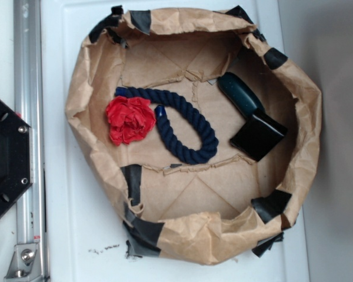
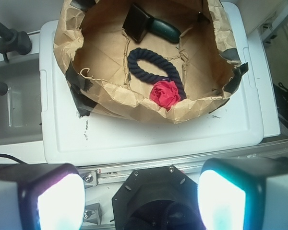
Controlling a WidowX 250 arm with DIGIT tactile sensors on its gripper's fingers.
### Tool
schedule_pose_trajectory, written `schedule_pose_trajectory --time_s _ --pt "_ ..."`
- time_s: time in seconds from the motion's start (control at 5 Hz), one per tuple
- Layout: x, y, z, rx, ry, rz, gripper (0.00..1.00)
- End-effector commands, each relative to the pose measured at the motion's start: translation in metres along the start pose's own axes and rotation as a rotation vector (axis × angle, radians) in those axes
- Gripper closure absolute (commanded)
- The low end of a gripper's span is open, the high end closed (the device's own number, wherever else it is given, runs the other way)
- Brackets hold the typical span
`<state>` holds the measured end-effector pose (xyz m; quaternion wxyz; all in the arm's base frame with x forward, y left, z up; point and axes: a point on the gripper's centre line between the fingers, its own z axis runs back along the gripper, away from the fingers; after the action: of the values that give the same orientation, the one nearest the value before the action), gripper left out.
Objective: Grab the black box.
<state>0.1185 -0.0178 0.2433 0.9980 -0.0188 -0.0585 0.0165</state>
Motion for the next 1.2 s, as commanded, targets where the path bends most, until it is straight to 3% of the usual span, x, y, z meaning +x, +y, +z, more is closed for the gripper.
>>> schedule_pose_trajectory --time_s 0.0,0.2,0.4,0.6,0.8,1.0 --pt "0.000 0.000 0.000 0.000 0.000 0.000 0.00" --pt "0.029 -0.016 -0.036 0.000 -0.030 0.185 0.00" --pt "0.057 -0.017 -0.055 -0.050 -0.030 0.328 0.00" --pt "0.078 -0.019 -0.068 -0.067 -0.083 0.410 0.00" --pt "0.108 -0.001 -0.096 -0.025 -0.184 0.553 0.00" --pt "0.129 0.009 -0.107 -0.043 -0.290 0.606 0.00"
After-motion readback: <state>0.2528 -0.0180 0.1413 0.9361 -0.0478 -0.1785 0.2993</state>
